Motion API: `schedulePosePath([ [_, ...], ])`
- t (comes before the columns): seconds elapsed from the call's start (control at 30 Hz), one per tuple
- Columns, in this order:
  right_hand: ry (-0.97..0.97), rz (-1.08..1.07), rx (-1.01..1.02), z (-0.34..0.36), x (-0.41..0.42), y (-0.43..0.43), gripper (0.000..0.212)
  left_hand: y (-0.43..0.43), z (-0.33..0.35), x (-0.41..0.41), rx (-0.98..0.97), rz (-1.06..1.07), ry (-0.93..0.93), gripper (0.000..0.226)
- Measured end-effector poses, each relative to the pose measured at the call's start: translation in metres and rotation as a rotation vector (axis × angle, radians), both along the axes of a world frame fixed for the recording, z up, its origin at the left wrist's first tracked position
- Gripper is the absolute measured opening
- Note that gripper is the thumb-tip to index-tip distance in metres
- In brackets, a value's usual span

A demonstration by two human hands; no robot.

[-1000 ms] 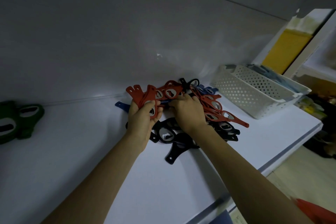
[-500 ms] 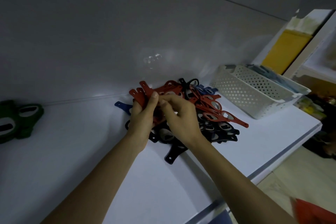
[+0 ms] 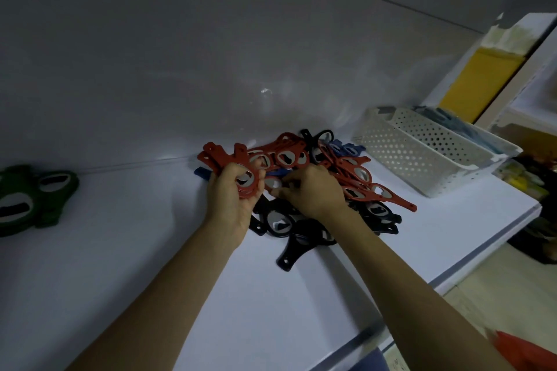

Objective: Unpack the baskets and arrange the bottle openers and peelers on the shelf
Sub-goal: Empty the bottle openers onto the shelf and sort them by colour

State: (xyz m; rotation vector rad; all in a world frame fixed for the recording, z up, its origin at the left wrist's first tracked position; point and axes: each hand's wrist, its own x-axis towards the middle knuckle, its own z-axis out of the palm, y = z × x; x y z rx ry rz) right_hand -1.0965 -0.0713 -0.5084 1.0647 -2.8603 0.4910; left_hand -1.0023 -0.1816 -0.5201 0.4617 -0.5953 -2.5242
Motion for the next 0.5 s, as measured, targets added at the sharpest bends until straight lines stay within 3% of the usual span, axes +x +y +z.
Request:
schedulePosePath([
  [0.17, 0.299, 0.068, 0.115, -0.001, 0.004, -0.008, 0.031, 0.000, -0.003, -0.004, -0.025, 0.020, -0.026, 0.032],
  [0.23, 0.377, 0.034, -0.005, 0.000, 0.007, -0.007, 0.028, 0.001, -0.003, -0.004, -0.027, 0.020, -0.022, 0.030],
  [0.37, 0.383, -0.001, -0.514, 0.007, 0.026, -0.007, 0.020, 0.002, -0.004, -0.006, -0.113, 0.025, -0.055, 0.042],
  [0.5, 0.311, 0.258, -0.553, 0.005, 0.053, -0.013, 0.018, 0.009, -0.002, -0.002, -0.310, -0.025, -0.066, 0.046],
])
